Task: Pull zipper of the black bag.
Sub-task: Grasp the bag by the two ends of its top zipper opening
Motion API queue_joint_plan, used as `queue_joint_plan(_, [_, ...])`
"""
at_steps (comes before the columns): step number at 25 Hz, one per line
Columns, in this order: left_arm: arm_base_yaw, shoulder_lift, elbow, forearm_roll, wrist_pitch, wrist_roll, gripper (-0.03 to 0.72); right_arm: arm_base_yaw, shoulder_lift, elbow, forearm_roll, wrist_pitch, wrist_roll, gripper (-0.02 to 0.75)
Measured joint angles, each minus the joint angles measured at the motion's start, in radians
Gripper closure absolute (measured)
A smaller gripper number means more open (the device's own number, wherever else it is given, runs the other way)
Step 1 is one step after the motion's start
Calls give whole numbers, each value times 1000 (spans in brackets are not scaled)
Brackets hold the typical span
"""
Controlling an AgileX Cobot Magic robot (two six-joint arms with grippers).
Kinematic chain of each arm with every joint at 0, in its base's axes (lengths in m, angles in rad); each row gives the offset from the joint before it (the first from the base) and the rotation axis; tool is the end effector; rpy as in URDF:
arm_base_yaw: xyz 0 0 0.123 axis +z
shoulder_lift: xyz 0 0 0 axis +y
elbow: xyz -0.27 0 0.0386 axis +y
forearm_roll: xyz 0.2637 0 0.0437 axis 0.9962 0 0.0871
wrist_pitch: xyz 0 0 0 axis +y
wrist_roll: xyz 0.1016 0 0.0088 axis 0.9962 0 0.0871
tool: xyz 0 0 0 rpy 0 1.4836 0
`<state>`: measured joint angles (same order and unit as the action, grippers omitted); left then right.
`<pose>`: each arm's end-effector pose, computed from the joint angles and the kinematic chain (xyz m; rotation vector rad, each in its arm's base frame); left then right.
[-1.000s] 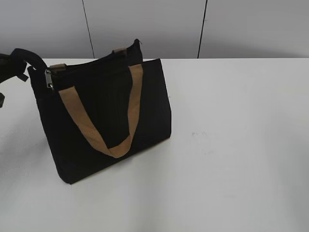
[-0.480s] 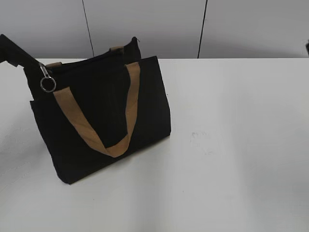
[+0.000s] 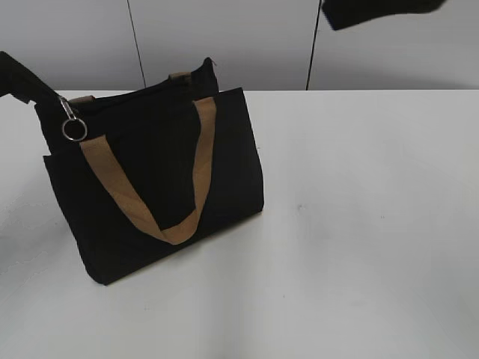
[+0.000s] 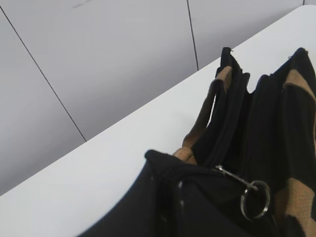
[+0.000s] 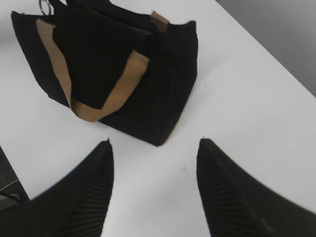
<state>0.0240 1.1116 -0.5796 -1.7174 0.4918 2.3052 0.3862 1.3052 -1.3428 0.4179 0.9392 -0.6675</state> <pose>0.2496 -0.0417 0.2537 0.8084 1.7128 -0.0682 0.2628 0.1429 0.3801 -1.0496 2.0678 0.3774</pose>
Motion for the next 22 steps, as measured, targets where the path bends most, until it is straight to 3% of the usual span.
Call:
queue_joint_plan(15, [0,0,0,0,1,-6,679,256,466,-468,19,86,-50,321])
queue_joint_plan(22, [0,0,0,0,2,-7,679,319,651,-650,79,87,-98,395])
